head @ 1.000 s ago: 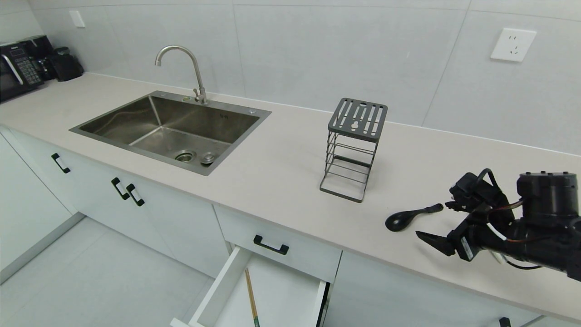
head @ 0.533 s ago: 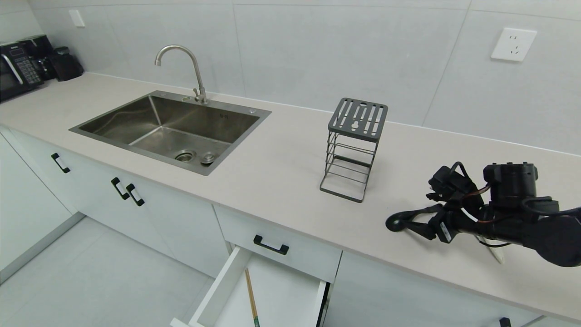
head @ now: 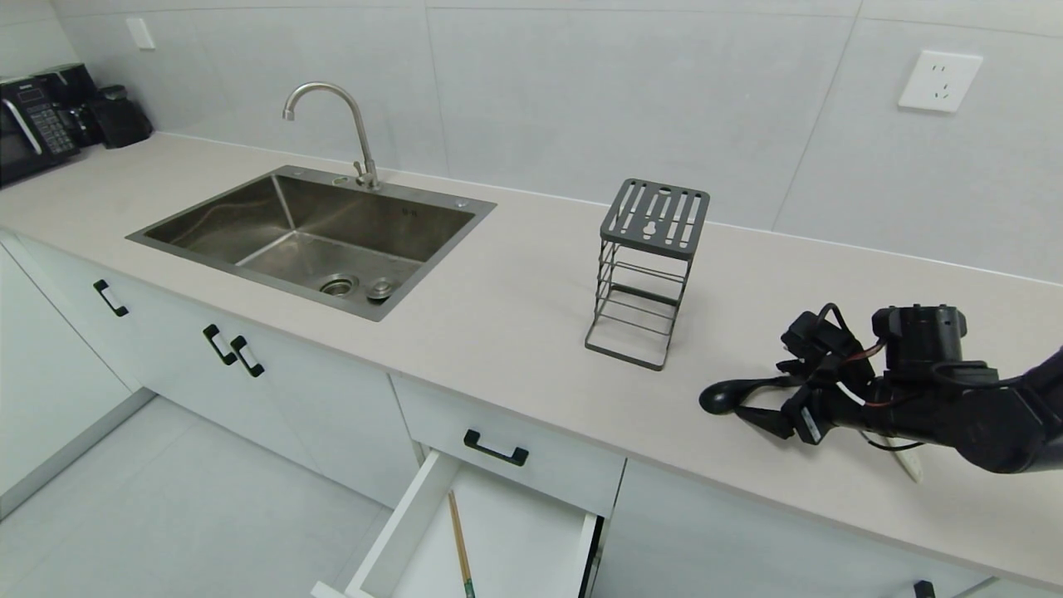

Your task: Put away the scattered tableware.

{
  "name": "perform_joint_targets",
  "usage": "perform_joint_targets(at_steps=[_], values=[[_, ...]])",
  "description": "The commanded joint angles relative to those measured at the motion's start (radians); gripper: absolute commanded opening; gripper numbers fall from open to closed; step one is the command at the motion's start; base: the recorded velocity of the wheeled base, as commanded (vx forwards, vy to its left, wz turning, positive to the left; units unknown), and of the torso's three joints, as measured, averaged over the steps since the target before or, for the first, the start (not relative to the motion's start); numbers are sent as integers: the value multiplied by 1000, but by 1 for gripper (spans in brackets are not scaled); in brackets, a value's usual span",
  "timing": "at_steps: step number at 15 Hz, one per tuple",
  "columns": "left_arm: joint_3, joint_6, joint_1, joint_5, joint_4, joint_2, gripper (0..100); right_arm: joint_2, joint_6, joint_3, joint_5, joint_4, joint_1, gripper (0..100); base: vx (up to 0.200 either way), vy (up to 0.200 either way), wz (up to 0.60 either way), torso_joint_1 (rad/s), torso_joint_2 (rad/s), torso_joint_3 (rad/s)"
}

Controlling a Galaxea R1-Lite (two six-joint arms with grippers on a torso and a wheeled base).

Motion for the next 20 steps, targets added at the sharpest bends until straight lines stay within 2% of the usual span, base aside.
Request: perform_joint_targets(at_steps=[1,7,8,15,20], values=[[0,0,0,0,0,1,100,36,-1,-13,1,1,4,100,0,0,0,0,0,0],[0,0,0,0,0,1,100,71,1,-33,-1,-21,16,100,0,0,0,0,0,0],[0,0,0,0,0,1,100,73,3,-28,-1,-28,16,0,0,0,0,0,0,0],[0,0,0,0,0,1,100,47,1,16,-1,-33,15,0,0,0,0,0,0,0],[0,0,0,0,0,1,100,-62,-4,88,-4,-56,35,0,0,0,0,0,0,0]])
